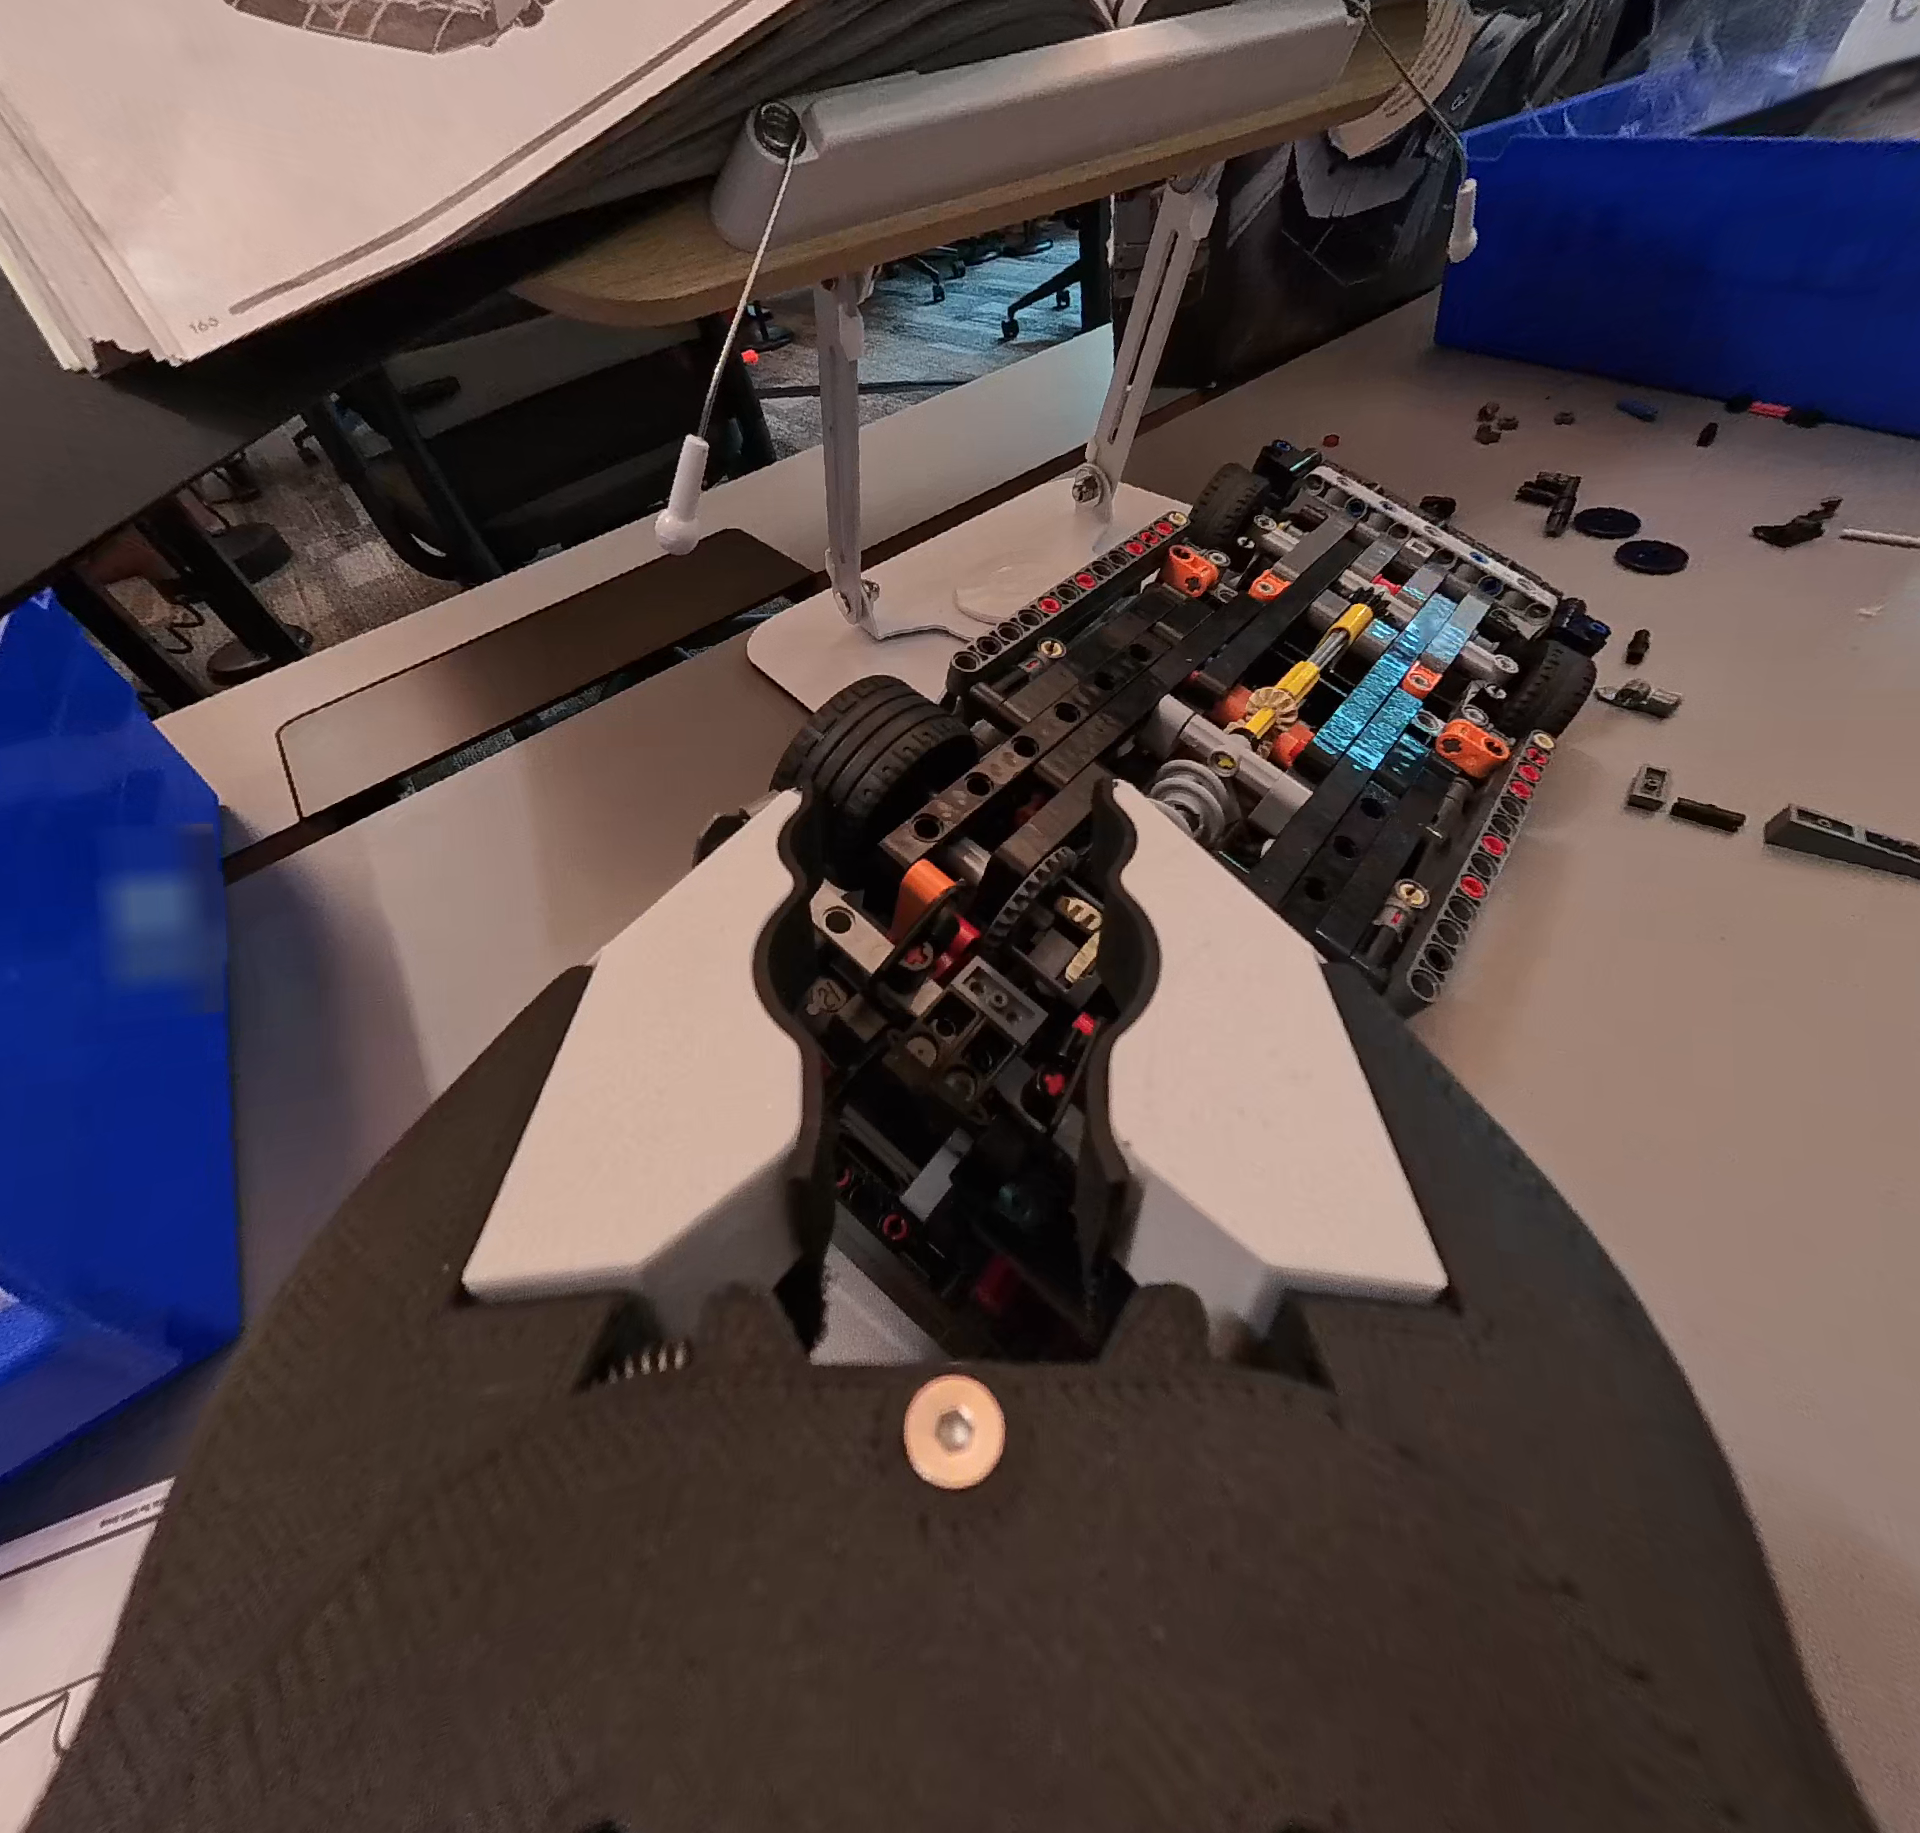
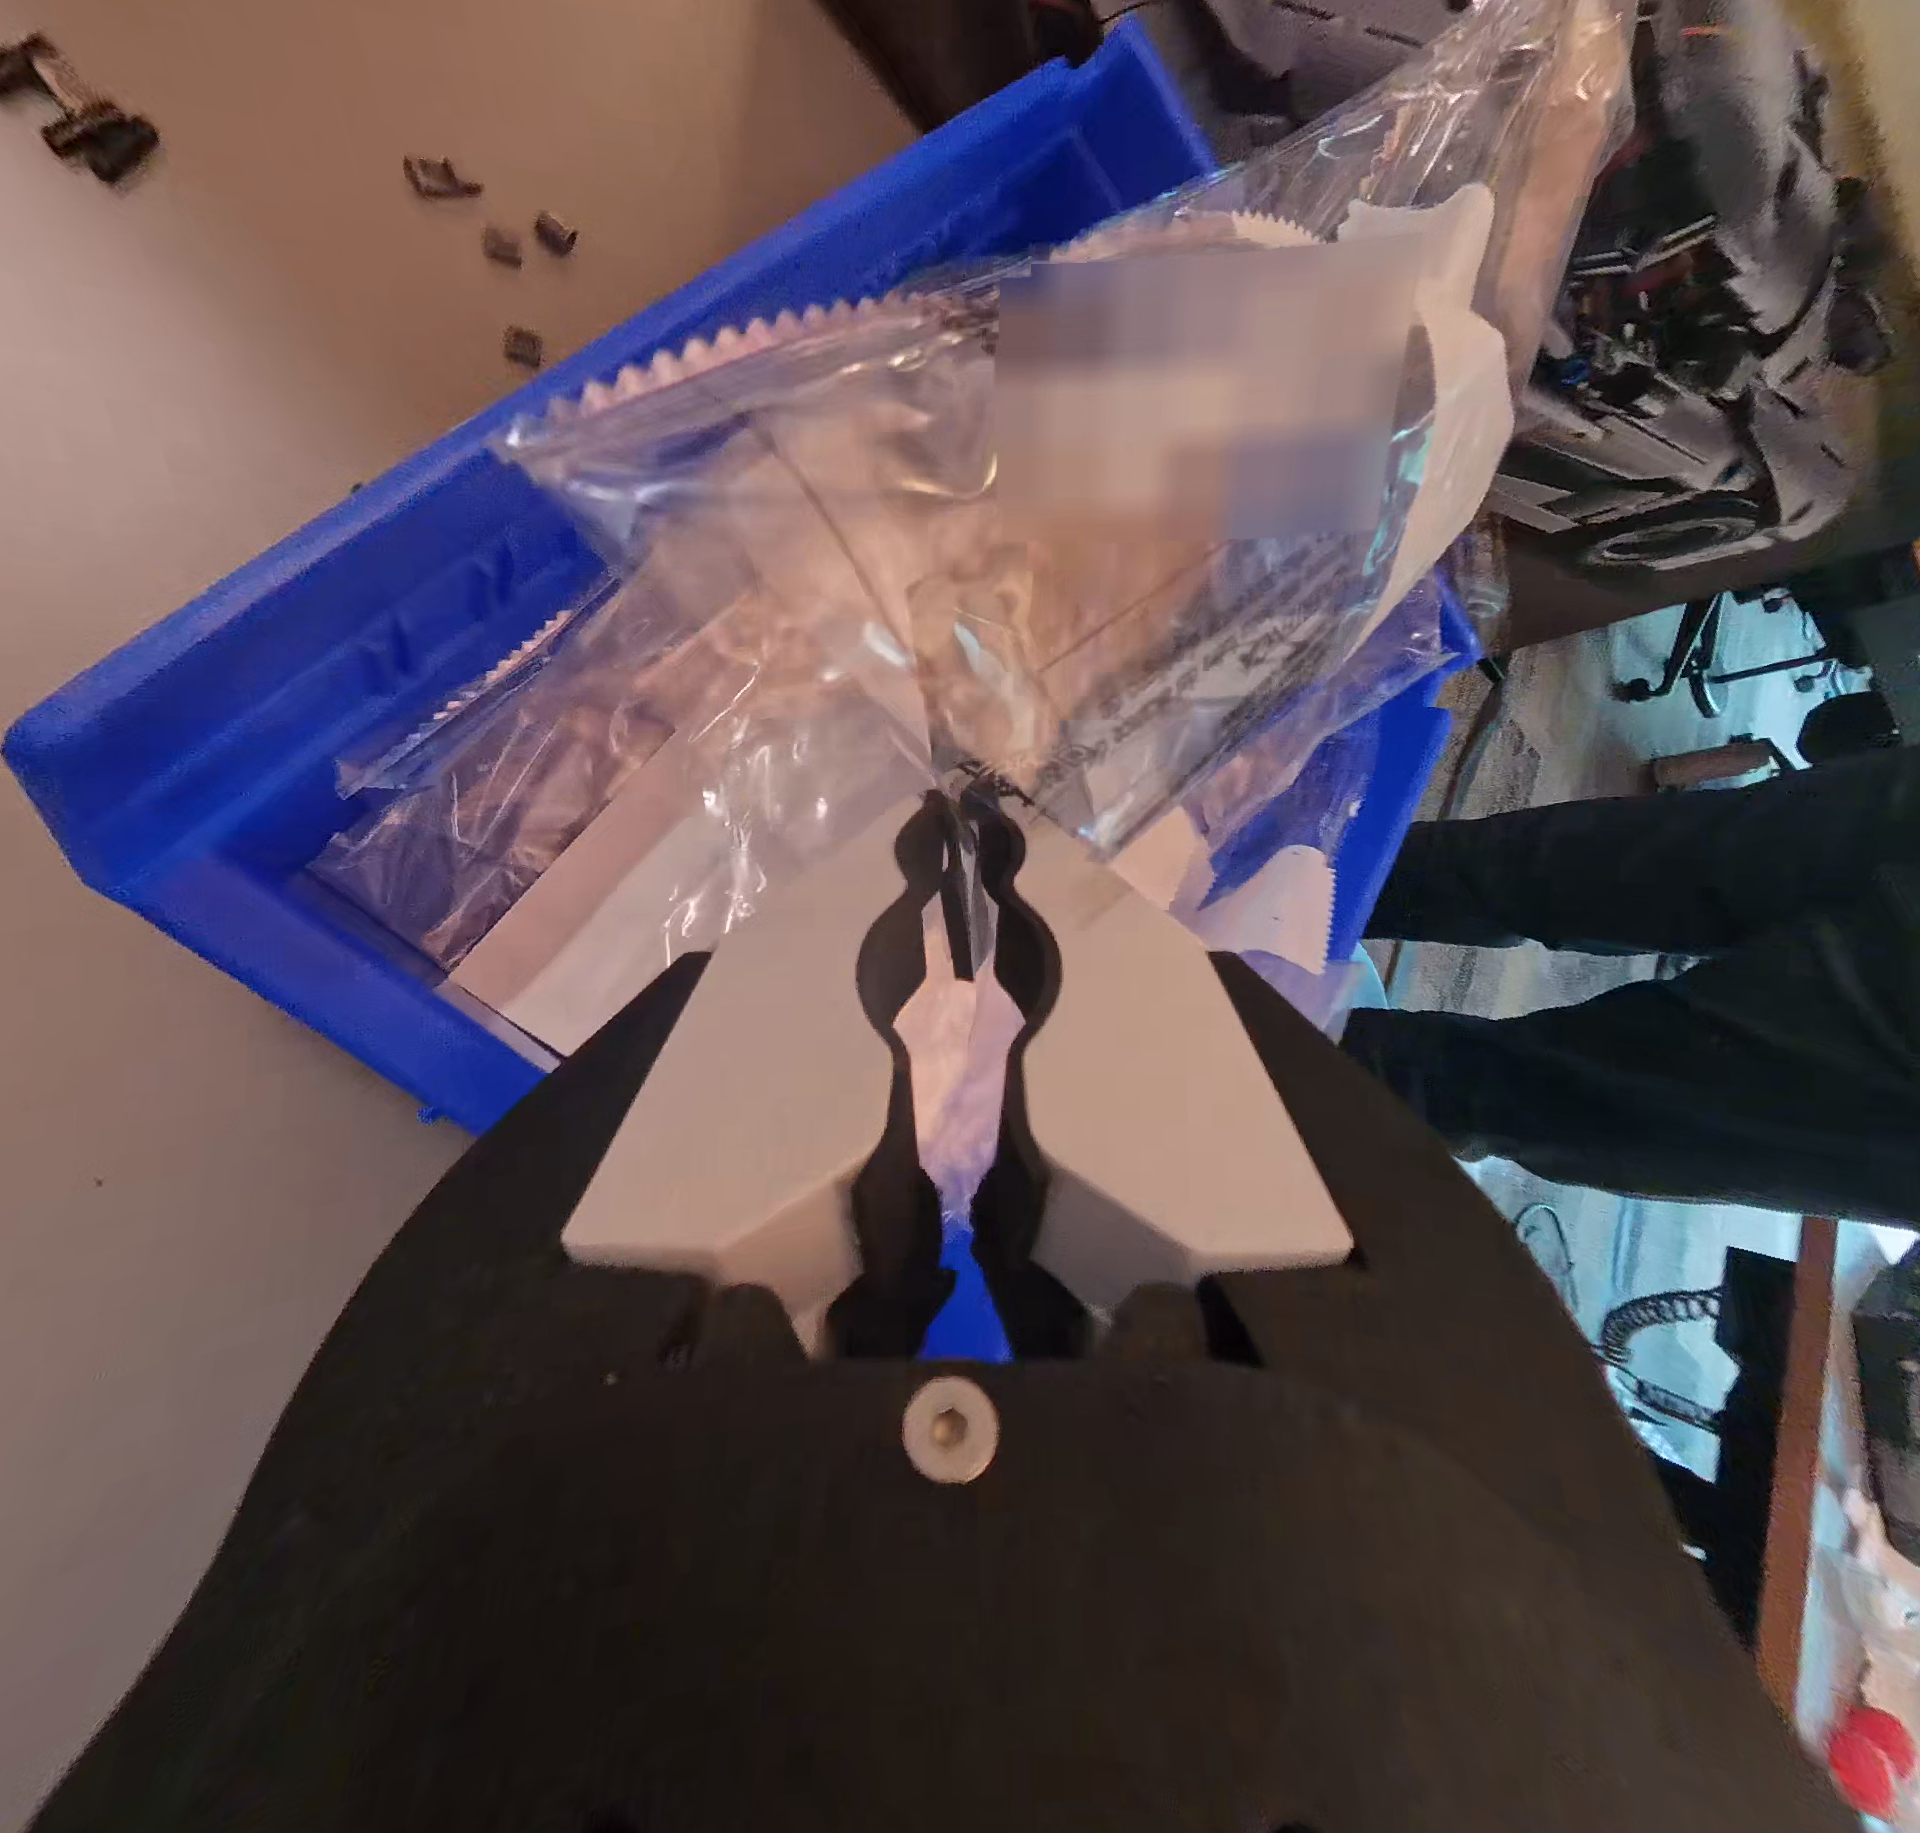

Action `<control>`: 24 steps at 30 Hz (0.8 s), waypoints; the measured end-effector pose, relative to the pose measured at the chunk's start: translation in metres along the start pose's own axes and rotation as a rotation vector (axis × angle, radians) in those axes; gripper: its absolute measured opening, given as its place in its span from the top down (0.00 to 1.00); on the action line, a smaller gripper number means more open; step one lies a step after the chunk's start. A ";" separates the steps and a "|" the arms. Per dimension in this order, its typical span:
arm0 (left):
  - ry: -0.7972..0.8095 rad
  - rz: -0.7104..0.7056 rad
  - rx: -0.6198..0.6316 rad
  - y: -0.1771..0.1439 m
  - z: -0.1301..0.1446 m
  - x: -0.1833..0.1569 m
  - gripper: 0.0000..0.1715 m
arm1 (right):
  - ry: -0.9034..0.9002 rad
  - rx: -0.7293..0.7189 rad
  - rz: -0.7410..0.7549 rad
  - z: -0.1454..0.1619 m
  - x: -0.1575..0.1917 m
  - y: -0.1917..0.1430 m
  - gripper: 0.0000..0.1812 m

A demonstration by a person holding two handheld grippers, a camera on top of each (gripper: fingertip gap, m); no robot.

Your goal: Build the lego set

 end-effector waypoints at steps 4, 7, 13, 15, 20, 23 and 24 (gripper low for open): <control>-0.003 -0.001 0.002 0.000 0.001 0.000 0.71 | 0.076 -0.070 0.009 0.004 -0.016 -0.010 0.99; -0.005 -0.001 0.003 0.000 0.001 0.001 0.71 | 0.173 -0.158 -0.062 0.004 -0.024 -0.015 0.99; -0.009 0.000 0.005 0.000 0.002 0.002 0.71 | 0.091 -0.092 -0.093 0.006 -0.019 -0.007 0.98; -0.008 0.000 0.006 0.000 0.002 0.002 0.71 | 0.035 -0.037 -0.134 0.009 -0.010 0.002 0.97; -0.004 0.003 0.007 0.001 0.002 0.001 0.71 | -0.126 0.163 -0.205 0.014 0.017 0.028 0.86; 0.001 0.003 0.008 0.000 0.001 0.001 0.71 | -0.090 0.248 -0.273 0.014 0.026 0.038 0.71; 0.002 0.003 0.008 0.000 0.001 0.001 0.71 | -0.078 0.284 -0.284 0.016 0.028 0.042 0.66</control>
Point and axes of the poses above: each gripper's, where its closed fingertips meet, y out along the fingers, z out of its underside, x = y × z across the jaws, the point moved 10 cm from there along -y, back along the fingers, and after that the axes turned 2 degrees about -z, right-handed, at the moved point
